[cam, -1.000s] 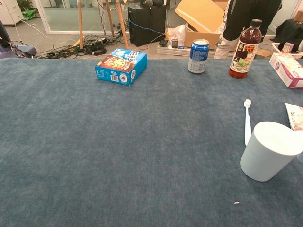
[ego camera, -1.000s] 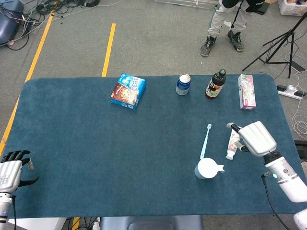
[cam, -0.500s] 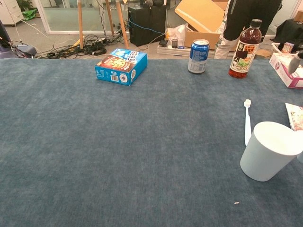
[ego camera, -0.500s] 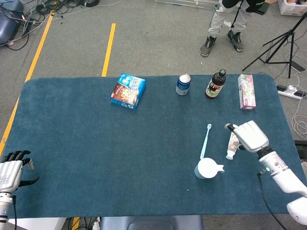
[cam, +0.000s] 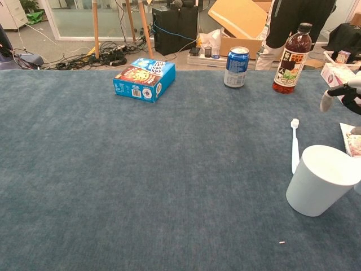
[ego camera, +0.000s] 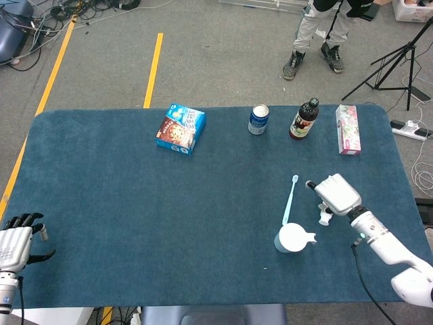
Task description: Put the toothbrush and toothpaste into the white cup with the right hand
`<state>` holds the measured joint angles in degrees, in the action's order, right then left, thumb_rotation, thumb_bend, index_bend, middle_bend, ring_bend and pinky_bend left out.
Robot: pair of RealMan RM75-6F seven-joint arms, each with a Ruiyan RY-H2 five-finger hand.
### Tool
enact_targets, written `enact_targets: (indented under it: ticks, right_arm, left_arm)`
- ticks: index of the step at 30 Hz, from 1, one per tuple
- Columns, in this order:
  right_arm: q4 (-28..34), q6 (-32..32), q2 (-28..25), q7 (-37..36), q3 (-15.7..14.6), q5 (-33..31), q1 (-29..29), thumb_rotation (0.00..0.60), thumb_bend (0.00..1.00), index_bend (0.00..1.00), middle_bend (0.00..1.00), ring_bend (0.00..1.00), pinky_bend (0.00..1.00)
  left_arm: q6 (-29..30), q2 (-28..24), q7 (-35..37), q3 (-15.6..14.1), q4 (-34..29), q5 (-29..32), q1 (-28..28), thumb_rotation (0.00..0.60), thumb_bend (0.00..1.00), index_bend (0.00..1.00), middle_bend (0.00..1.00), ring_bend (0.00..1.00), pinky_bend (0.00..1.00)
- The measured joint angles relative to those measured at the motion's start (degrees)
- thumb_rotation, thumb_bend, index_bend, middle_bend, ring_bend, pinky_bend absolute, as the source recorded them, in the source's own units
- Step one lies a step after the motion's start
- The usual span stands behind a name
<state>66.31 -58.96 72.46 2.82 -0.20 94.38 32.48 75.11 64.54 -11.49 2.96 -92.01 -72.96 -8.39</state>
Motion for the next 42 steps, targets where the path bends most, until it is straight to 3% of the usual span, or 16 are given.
enact_targets:
  ticks: [4,11,17,23,42]
  right_arm:
    - [-3.23,0.0,2.05,-1.44,-0.76,1.32,0.86,0.6,0.13,0.37,0.47,0.58,0.75]
    - [-6.52,0.53,4.54,-3.71,-2.01,2.45,2.21,0.6,0.0,0.37,0.18,0.23,0.42]
    - [-6.5,1.38,4.78,-5.64,-2.79,2.77,3.03,0.6,0.0,0.37,0.08,0.05,0.26]
    - [-8.84,-0.68,6.32,-7.59,-3.25,4.02,3.4,0.6,0.0,0.37,0.04,0.0,0.23]
    - [-17.79,-1.78,13.59,-13.75,-5.08,5.42,5.14,0.6,0.0,0.34,0.01,0.0,0.22]
  left_arm:
    - [0.03,-0.05,0.0,0.03,-0.05,0.12,0.02,0.6,0.0,0.58,0.25,0.18,0.18]
    - [-0.06,-0.1,-0.1,0.01,-0.1,0.25,0.0,0.6,0.0,0.58,0.25,0.18,0.18]
    - [-0.16,-0.03,-0.44,-0.01,-0.11,0.43,-0.05,0.6,0.0,0.58,0.25,0.18,0.18]
    - [-0.26,0.06,-0.77,0.01,-0.13,0.72,-0.11,0.6,0.0,0.58,0.25,0.18,0.19]
    - [-0.66,-0.25,-1.35,0.08,-0.59,1.73,-0.18,0.6,0.0,0.59,0.25,0.19,0.19]
